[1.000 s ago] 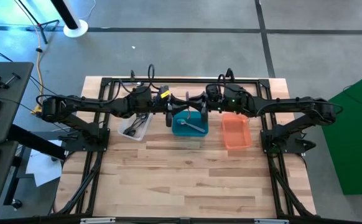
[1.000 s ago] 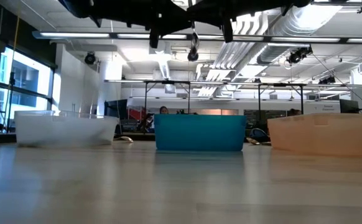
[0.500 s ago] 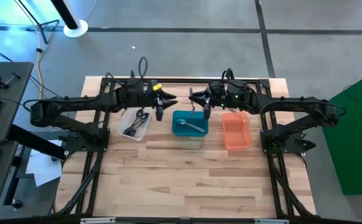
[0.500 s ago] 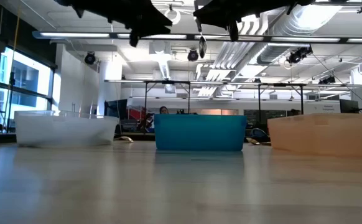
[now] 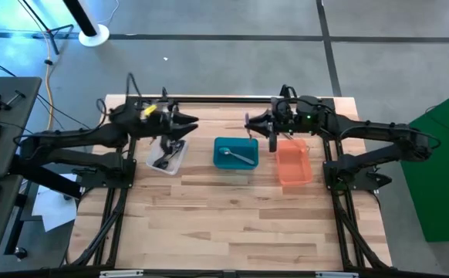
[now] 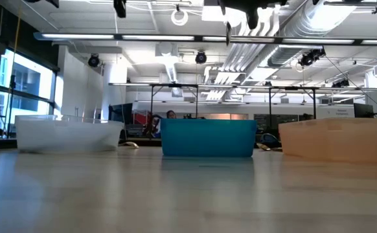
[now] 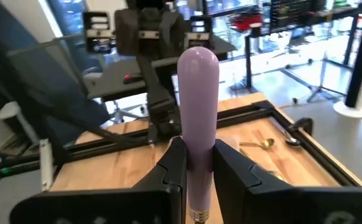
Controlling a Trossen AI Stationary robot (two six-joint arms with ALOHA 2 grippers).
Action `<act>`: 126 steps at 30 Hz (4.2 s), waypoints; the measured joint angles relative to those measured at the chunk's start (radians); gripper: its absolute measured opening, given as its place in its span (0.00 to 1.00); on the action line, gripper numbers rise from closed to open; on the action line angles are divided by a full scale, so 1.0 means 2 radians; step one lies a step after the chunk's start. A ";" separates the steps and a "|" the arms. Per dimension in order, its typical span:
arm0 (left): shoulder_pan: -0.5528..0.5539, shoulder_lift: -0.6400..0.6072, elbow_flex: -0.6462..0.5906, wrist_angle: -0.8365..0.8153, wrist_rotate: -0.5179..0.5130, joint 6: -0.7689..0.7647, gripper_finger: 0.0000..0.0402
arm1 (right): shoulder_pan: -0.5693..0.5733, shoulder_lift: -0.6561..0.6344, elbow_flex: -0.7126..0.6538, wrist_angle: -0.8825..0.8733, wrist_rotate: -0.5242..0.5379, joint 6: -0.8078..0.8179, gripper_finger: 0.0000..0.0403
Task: Sort silverware by color (type)
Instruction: Put the purple spoon into the blue bin
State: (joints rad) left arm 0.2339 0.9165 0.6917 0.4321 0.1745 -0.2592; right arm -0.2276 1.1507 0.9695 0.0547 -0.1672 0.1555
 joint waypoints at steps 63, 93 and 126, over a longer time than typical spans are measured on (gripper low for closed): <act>0.001 -0.017 -0.001 0.029 -0.053 0.000 0.27 | -0.011 0.389 0.177 -0.265 0.022 -0.042 0.10; 0.001 -0.017 -0.001 0.027 -0.054 0.001 0.28 | -0.015 0.431 0.173 -0.253 0.017 -0.013 0.19; 0.000 -0.017 -0.001 0.027 -0.054 0.000 0.28 | -0.014 0.417 0.173 -0.260 0.016 -0.019 0.49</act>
State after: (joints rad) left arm 0.2348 0.8835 0.6895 0.4867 0.0673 -0.2584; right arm -0.2562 1.9849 1.3150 -0.4658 -0.1357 0.1184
